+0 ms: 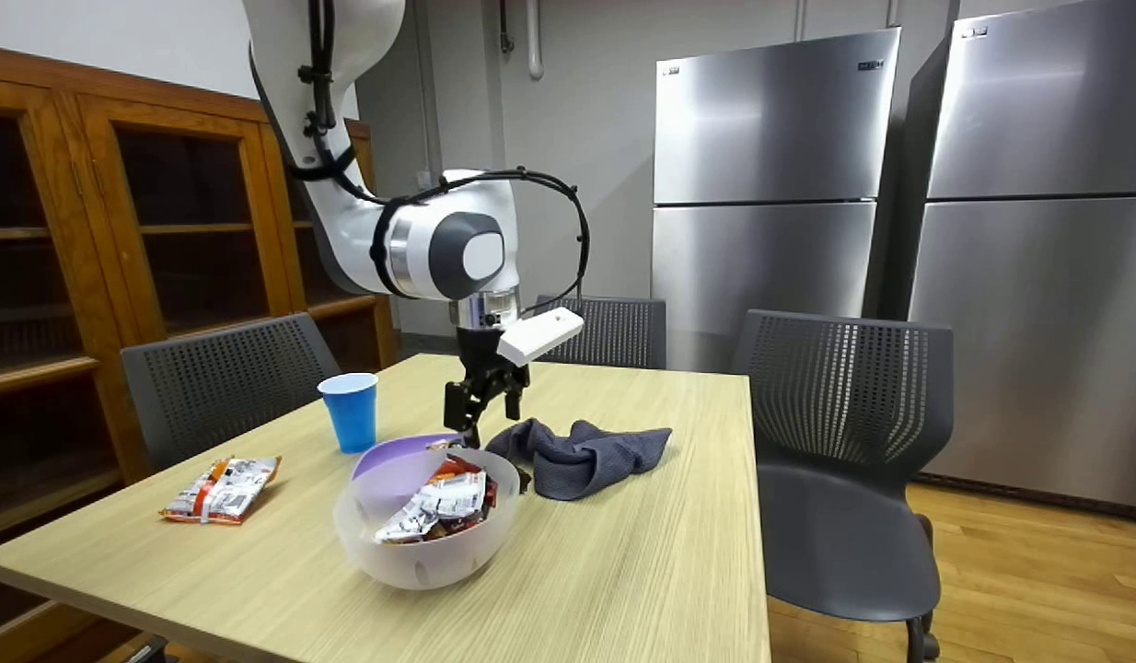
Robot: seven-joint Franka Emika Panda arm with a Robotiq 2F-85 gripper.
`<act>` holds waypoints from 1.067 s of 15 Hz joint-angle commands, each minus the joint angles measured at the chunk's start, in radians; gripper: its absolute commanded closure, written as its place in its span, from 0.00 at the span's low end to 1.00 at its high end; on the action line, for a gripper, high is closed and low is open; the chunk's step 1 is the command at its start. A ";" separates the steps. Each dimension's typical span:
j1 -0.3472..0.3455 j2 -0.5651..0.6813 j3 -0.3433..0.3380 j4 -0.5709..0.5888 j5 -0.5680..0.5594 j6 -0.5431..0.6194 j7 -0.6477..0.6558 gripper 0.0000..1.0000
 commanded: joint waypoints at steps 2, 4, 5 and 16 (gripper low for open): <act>0.003 0.025 0.002 0.006 -0.043 0.021 -0.018 0.00; 0.005 0.028 0.003 0.008 -0.051 0.021 -0.015 0.00; 0.006 0.028 0.003 0.011 -0.053 0.018 -0.011 0.00; -0.017 0.018 0.032 0.070 -0.021 -0.009 -0.025 0.00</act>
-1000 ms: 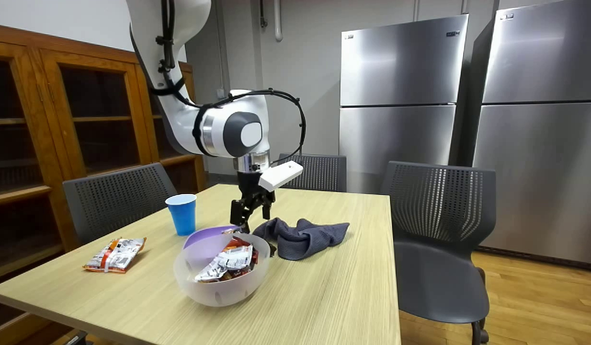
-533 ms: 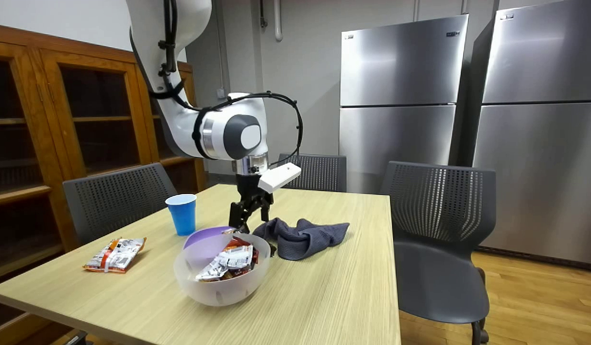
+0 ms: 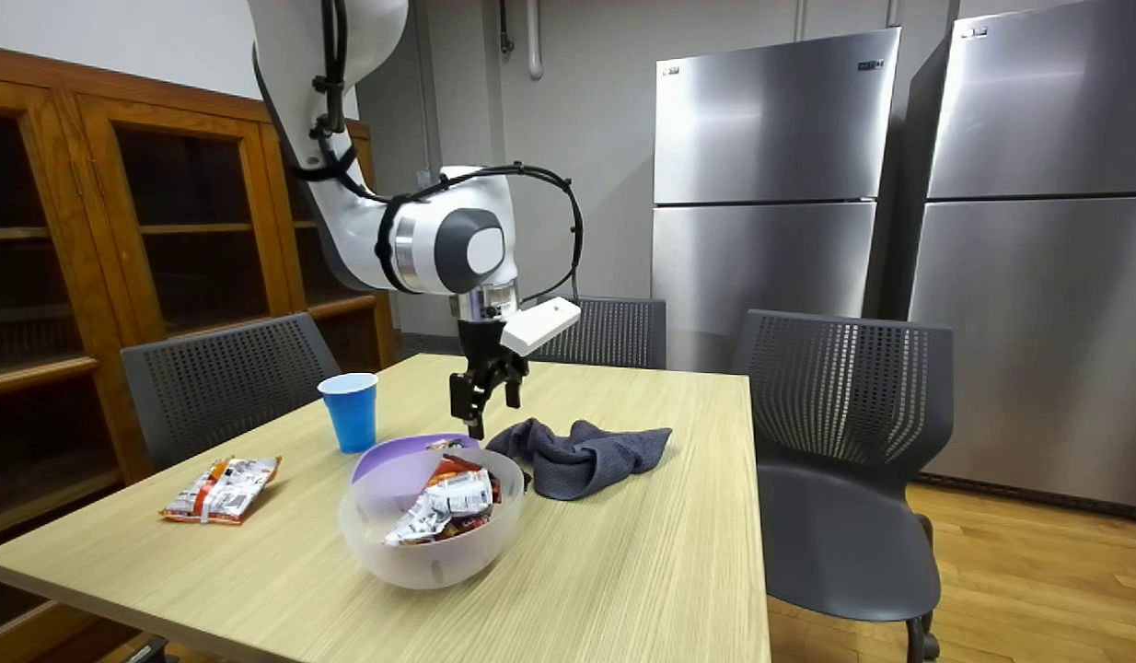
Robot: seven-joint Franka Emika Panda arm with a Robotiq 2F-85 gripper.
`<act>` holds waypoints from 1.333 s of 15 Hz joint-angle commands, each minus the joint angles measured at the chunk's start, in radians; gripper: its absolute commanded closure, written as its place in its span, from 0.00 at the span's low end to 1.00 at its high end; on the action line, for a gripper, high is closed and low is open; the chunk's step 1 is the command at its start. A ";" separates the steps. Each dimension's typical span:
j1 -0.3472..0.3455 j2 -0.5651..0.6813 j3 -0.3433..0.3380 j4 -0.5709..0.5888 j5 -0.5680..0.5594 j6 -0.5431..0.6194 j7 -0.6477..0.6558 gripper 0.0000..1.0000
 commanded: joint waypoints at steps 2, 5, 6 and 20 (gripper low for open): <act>-0.009 0.011 0.013 0.032 0.004 -0.014 -0.014 0.00; -0.001 0.032 0.008 0.045 -0.003 -0.018 -0.006 0.00; 0.001 0.037 0.008 0.049 -0.004 -0.021 -0.004 0.00; 0.041 0.119 -0.007 0.095 -0.046 -0.034 0.025 0.00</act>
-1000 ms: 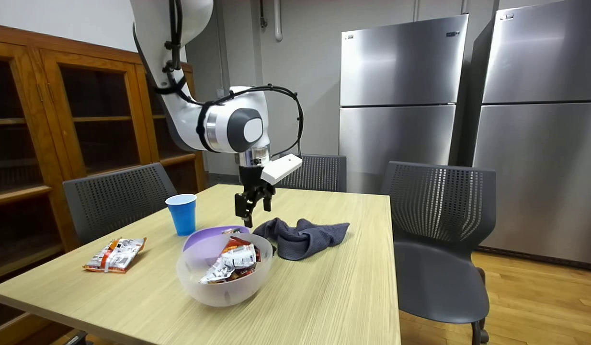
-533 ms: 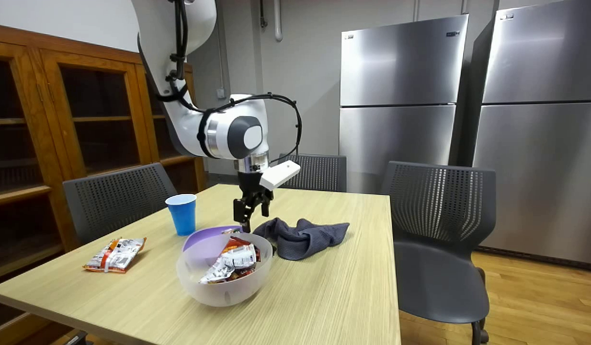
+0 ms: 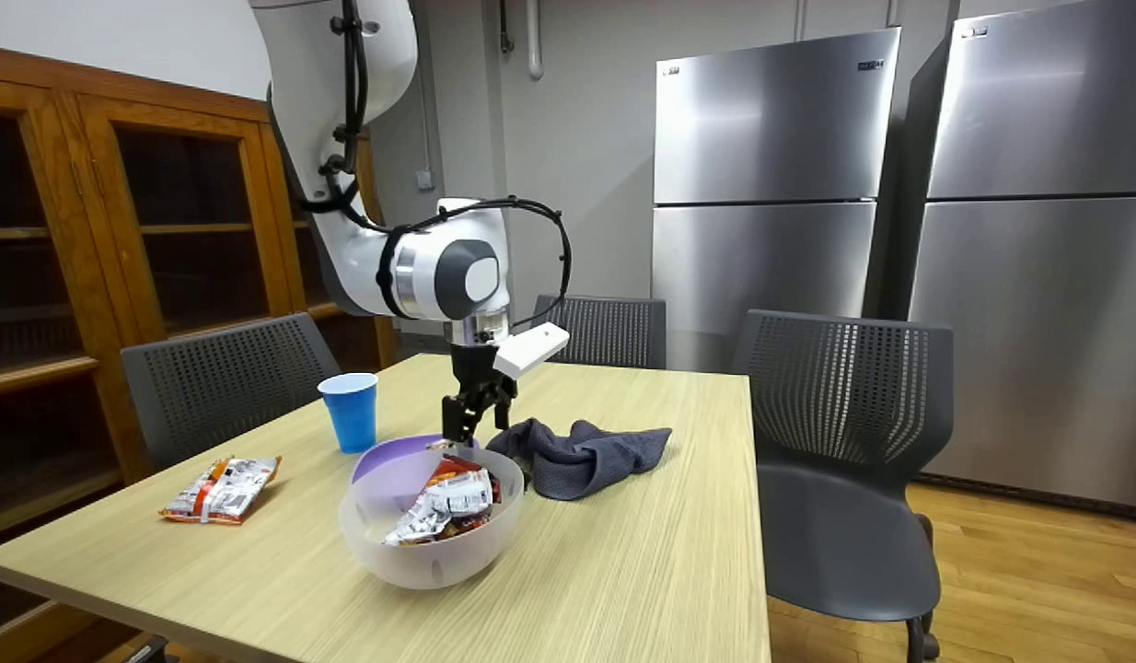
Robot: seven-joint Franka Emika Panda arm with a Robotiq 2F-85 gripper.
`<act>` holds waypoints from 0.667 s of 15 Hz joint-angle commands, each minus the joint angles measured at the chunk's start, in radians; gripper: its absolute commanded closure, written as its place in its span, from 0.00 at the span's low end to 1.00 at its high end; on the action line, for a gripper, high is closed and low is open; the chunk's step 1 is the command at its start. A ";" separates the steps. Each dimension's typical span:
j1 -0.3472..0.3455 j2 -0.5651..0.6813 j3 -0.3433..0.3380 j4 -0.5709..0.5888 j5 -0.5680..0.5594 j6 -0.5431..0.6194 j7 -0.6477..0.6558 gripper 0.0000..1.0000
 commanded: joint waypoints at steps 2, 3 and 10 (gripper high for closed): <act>0.011 0.029 -0.008 0.041 -0.026 -0.025 0.018 0.00; 0.010 0.033 -0.008 0.042 -0.027 -0.024 0.017 0.00; 0.006 0.037 -0.009 0.044 -0.029 -0.023 0.015 0.51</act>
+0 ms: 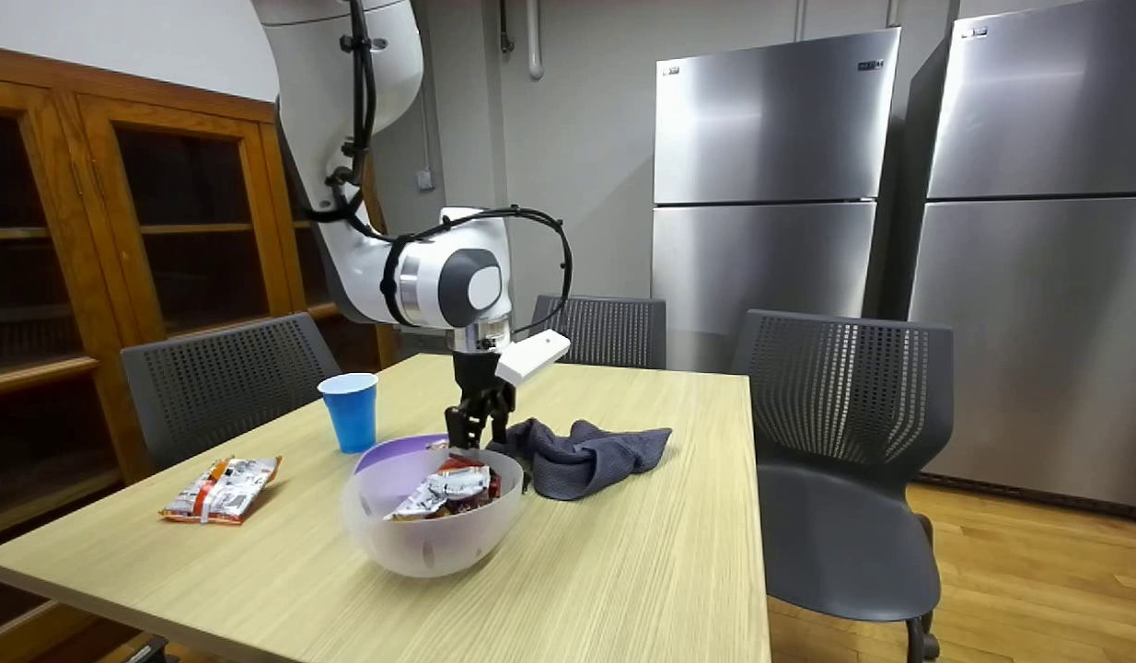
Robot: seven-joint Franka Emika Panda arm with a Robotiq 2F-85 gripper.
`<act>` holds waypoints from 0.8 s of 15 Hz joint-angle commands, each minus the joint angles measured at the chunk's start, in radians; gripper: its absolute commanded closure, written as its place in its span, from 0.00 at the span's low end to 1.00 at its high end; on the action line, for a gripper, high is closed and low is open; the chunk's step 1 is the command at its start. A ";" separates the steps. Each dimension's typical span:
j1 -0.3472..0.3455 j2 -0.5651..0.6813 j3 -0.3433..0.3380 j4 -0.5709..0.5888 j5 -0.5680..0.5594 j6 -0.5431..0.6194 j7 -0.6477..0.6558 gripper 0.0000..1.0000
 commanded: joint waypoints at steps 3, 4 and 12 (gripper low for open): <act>0.006 0.007 -0.010 0.022 -0.028 -0.023 0.016 0.73; 0.006 0.007 -0.010 0.022 -0.029 -0.024 0.016 0.82; -0.003 -0.014 -0.023 0.013 -0.029 -0.020 0.016 0.97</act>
